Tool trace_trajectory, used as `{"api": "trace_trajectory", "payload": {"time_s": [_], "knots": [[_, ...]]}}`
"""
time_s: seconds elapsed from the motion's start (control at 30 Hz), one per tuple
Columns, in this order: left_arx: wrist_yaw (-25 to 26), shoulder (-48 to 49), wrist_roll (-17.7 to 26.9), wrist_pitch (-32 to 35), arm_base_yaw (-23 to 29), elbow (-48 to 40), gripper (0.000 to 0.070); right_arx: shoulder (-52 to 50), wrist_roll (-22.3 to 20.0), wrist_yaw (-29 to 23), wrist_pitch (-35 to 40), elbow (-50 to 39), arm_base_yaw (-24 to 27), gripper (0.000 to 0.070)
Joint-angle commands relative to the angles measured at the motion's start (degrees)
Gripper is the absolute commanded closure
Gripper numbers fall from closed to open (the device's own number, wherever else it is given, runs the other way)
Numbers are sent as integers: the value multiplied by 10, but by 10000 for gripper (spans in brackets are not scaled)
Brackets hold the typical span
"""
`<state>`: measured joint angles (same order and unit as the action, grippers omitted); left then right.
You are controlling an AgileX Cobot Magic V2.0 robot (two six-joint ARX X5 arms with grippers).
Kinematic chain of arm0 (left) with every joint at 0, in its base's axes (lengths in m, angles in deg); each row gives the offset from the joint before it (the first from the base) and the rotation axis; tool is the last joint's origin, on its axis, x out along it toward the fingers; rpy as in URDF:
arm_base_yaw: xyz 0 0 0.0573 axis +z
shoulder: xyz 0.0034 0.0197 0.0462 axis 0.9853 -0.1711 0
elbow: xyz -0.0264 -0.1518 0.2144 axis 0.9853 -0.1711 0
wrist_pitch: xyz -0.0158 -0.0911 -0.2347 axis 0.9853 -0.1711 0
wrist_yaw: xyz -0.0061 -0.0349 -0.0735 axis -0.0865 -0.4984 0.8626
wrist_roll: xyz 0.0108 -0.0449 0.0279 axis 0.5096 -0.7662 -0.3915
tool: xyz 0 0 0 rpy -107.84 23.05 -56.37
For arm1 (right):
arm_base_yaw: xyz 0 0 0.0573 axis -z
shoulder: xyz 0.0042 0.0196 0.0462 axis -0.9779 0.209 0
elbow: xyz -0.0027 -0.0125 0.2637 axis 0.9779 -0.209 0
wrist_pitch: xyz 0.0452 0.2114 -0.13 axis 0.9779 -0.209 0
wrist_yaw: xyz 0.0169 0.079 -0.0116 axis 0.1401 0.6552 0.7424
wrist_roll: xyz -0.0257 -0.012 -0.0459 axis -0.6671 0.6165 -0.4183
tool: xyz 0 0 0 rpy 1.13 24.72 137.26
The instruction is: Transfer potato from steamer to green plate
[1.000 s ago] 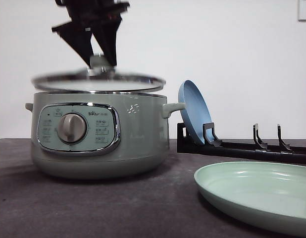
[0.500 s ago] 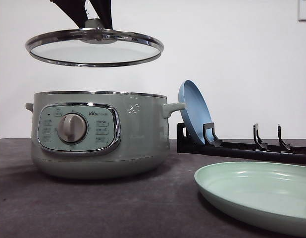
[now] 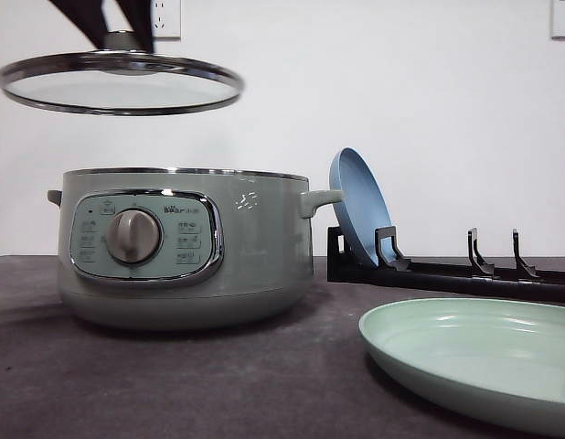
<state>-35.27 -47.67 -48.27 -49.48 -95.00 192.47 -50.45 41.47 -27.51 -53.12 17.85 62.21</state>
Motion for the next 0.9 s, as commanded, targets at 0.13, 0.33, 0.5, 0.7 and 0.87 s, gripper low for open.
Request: {"api": "trace_trajectory", "payload": {"time_s": [0.13, 0.33, 0.5, 0.7, 0.87], "knots": [[0, 9, 1, 11, 57, 27, 685, 2, -10, -19, -10, 9, -2, 201], [0, 9, 1, 9, 110, 27, 685, 2, -23, -19, -10, 9, -2, 201], [0, 9, 1, 4, 140, 27, 685, 2, -23, -19, -10, 9, -2, 201], [0, 9, 1, 1, 159, 27, 685, 23, -16, -12, -14, 9, -4, 233], [0, 9, 1, 1, 164, 26, 684, 101, -19, 10, -14, 23, -30, 233]]}}
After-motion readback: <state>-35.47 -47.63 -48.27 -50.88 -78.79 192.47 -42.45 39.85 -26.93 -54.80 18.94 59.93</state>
